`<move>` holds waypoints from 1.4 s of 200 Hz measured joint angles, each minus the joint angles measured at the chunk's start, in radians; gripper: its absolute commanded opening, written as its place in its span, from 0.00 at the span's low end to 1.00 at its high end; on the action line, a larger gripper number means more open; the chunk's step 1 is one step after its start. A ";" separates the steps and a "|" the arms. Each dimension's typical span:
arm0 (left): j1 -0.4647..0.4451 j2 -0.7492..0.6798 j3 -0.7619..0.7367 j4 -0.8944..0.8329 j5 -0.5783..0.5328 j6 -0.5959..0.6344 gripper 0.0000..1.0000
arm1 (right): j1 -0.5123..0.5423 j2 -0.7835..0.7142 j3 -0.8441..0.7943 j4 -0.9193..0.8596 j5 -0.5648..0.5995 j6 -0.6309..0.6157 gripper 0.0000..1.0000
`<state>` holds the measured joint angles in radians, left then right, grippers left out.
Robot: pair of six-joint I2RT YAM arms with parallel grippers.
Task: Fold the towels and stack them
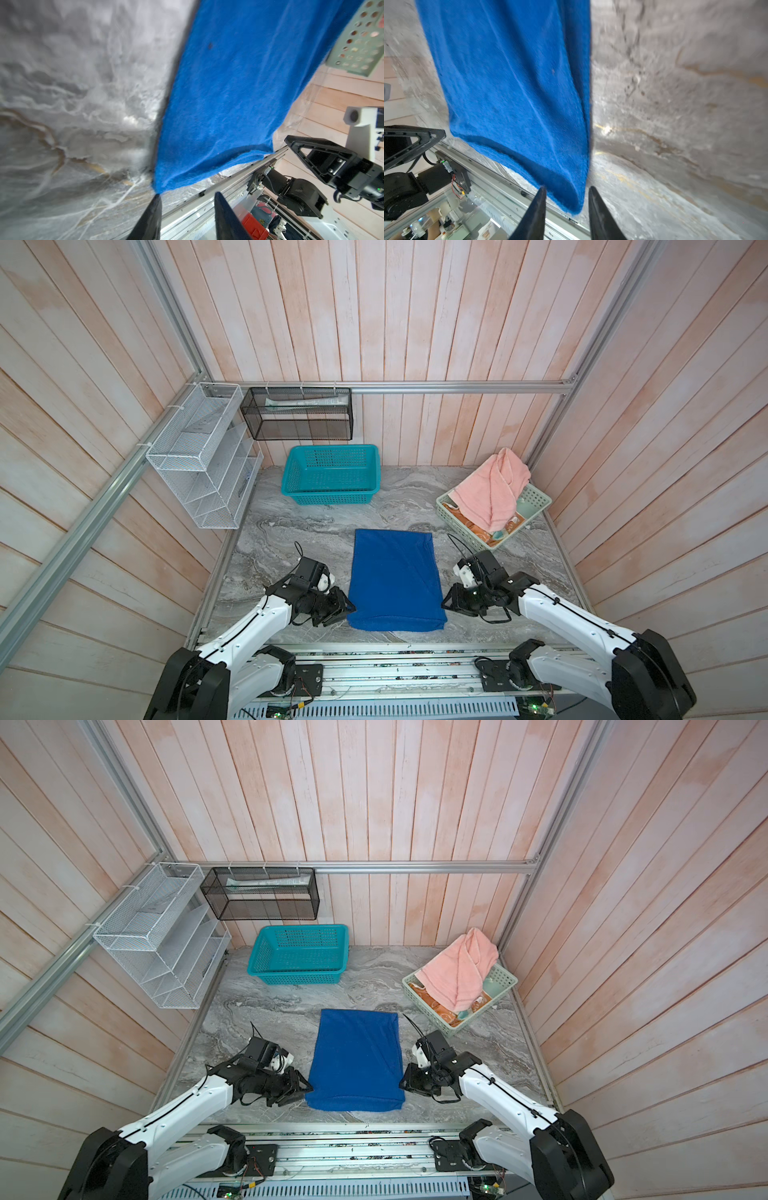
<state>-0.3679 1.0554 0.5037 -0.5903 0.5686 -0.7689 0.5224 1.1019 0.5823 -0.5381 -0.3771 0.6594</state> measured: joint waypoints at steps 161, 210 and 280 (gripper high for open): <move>-0.364 0.171 -0.016 0.154 -0.166 -0.087 0.36 | 0.242 0.257 0.016 0.164 0.000 -0.101 0.28; -0.425 0.065 -0.059 0.076 -0.214 -0.157 0.39 | 0.312 0.107 -0.060 0.168 -0.006 -0.026 0.34; -0.220 0.040 0.132 0.006 -0.269 -0.050 0.49 | 0.119 0.150 0.193 0.069 0.138 -0.088 0.37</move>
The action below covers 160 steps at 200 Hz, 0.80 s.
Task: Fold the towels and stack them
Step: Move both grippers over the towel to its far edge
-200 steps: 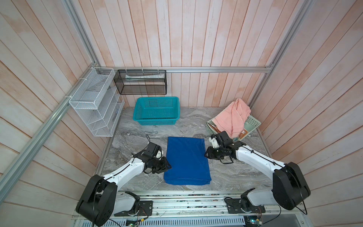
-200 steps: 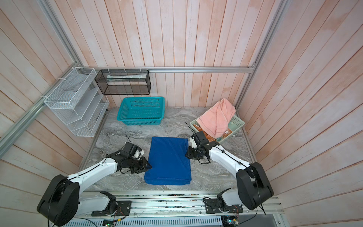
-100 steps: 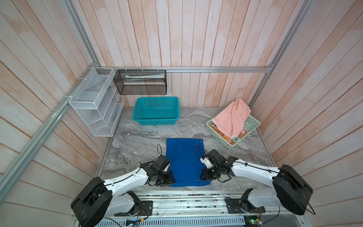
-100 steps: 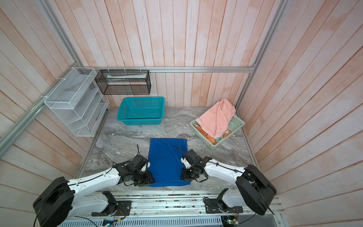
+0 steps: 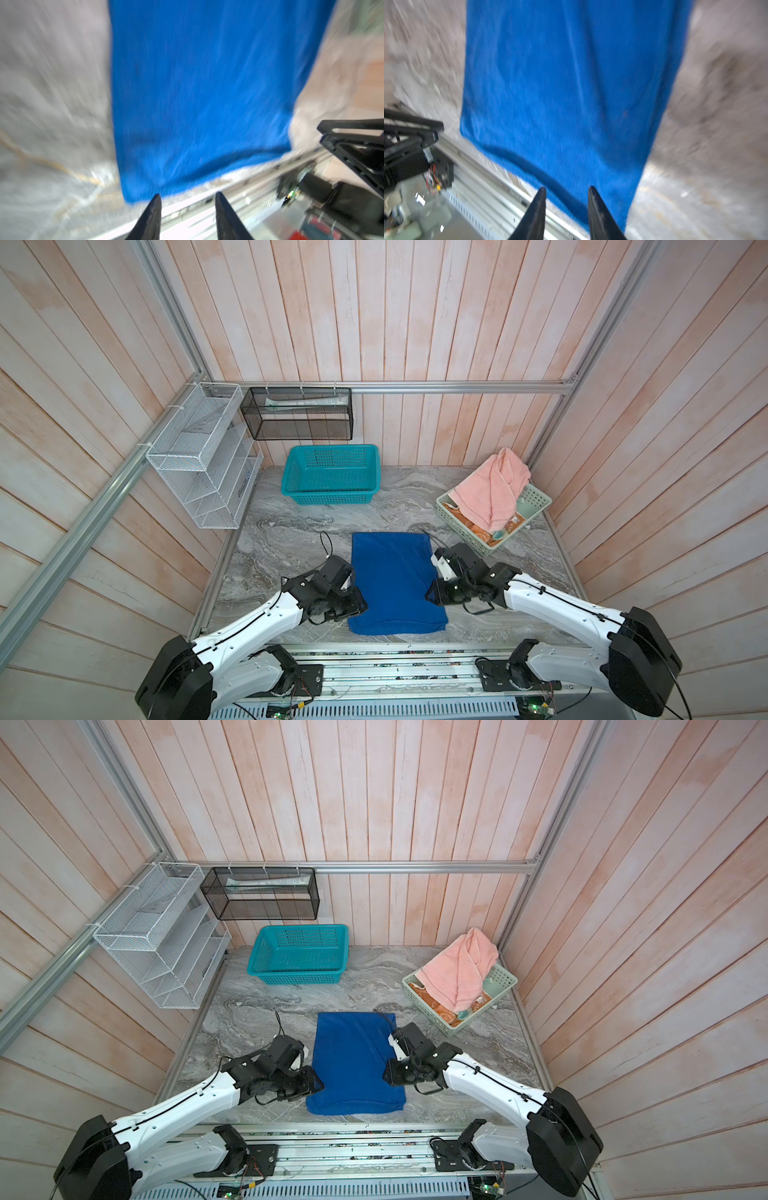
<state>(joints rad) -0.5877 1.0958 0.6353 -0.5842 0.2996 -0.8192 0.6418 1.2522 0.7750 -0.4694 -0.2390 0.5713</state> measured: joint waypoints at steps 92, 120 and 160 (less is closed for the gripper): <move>0.423 0.565 0.251 0.516 0.155 0.146 0.51 | -0.201 0.618 0.499 0.087 0.089 -0.192 0.38; 0.425 0.717 0.361 0.598 0.220 0.154 0.50 | -0.201 0.684 0.538 0.087 0.090 -0.211 0.37; 0.422 0.828 0.393 0.638 0.262 0.154 0.50 | -0.201 0.691 0.538 0.085 0.099 -0.226 0.38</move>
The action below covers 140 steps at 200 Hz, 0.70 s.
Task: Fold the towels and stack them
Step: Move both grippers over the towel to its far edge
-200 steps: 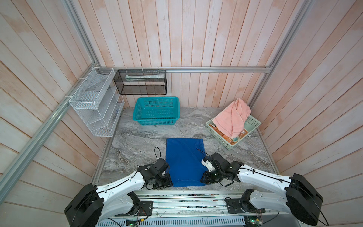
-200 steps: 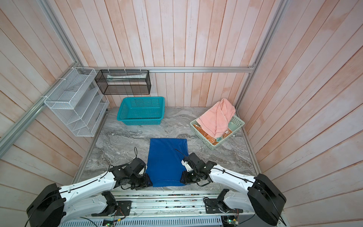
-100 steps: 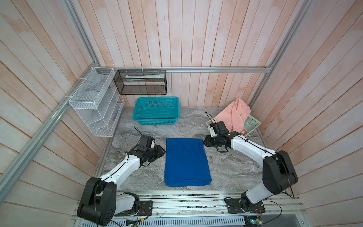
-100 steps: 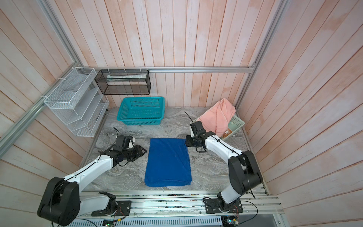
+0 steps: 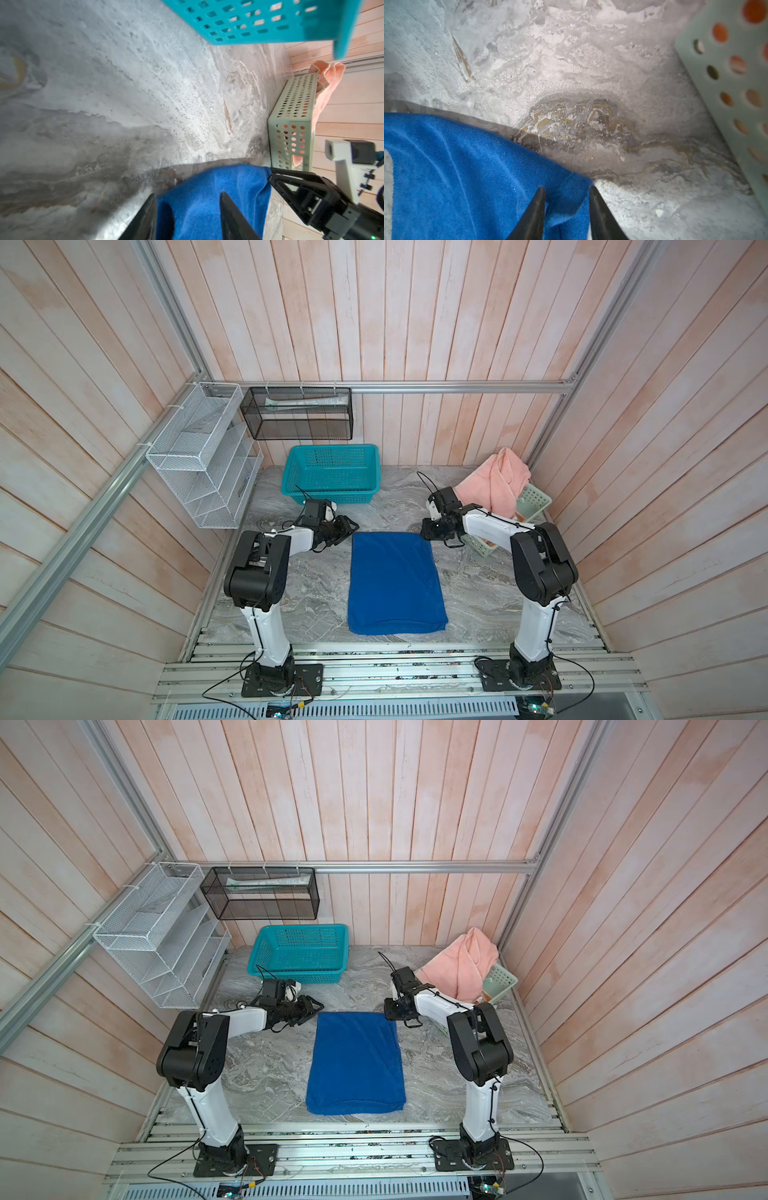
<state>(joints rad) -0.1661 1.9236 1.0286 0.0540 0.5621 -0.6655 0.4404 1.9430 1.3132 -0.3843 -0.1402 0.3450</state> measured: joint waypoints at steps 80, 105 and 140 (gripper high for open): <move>-0.027 0.016 -0.007 0.046 0.065 0.007 0.00 | 0.000 -0.006 -0.048 0.013 0.010 0.002 0.38; -0.003 -0.014 -0.053 0.047 0.063 0.013 0.00 | 0.000 -0.027 -0.060 0.014 0.012 0.002 0.36; 0.033 -0.068 -0.114 0.036 0.062 0.031 0.00 | 0.000 -0.036 -0.060 0.015 0.012 0.003 0.35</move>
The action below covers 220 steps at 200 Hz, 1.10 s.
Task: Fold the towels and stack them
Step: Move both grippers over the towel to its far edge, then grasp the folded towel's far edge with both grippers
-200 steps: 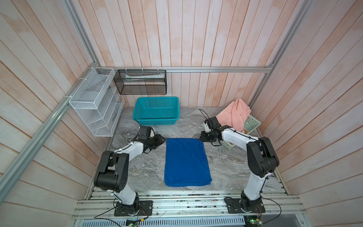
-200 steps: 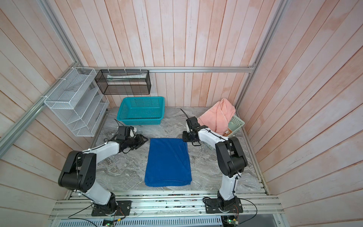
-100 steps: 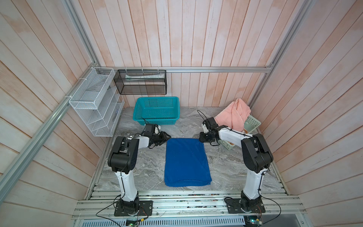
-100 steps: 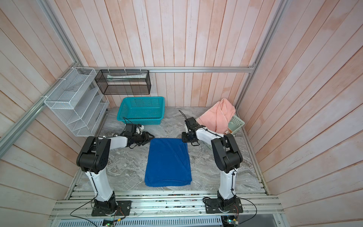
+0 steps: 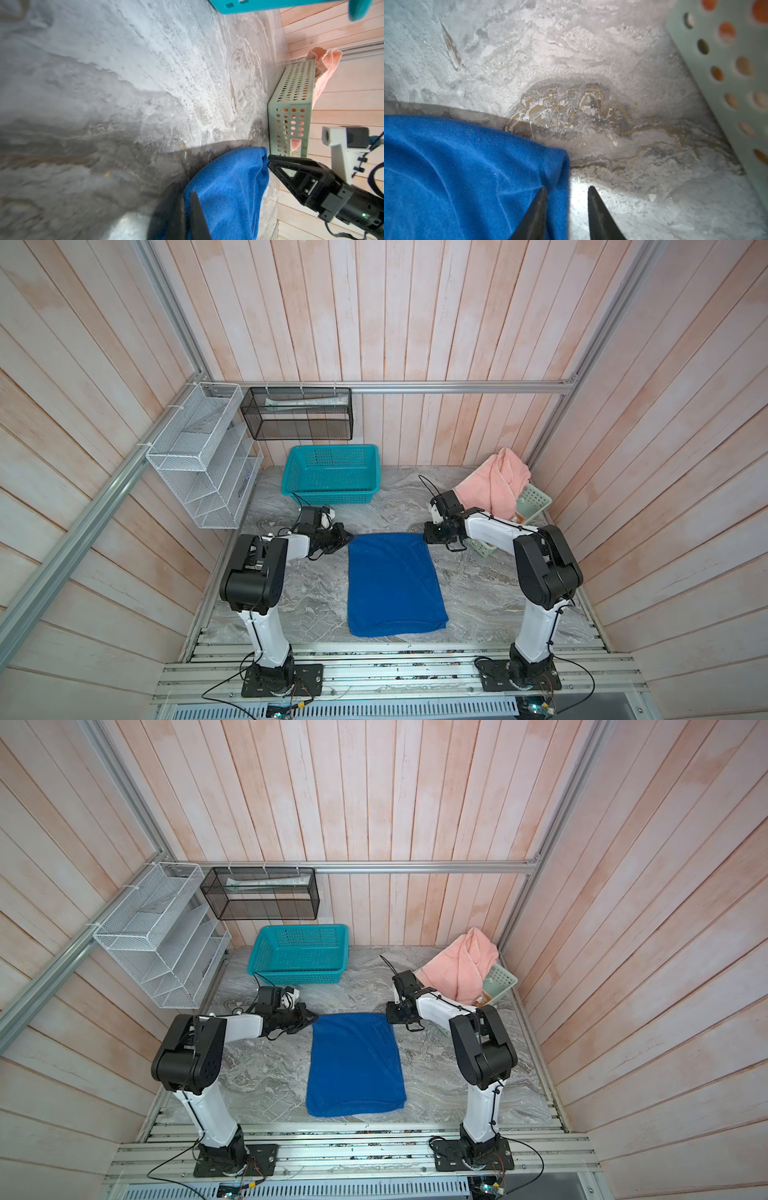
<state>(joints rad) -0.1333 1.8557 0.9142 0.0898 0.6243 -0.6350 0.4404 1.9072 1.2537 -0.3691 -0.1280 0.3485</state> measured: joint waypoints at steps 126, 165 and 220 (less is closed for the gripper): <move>0.002 -0.019 -0.029 -0.001 0.008 0.011 0.00 | 0.040 0.087 0.154 -0.046 -0.027 0.014 0.38; 0.002 -0.026 -0.028 -0.020 0.008 0.028 0.00 | 0.041 0.126 0.154 -0.097 -0.013 0.015 0.13; 0.002 -0.117 -0.020 -0.073 0.009 0.071 0.00 | 0.034 0.108 0.183 -0.106 -0.018 0.002 0.00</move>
<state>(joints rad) -0.1314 1.7390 0.8940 0.0166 0.6334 -0.5640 0.4740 2.0155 1.4372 -0.4747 -0.1459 0.3504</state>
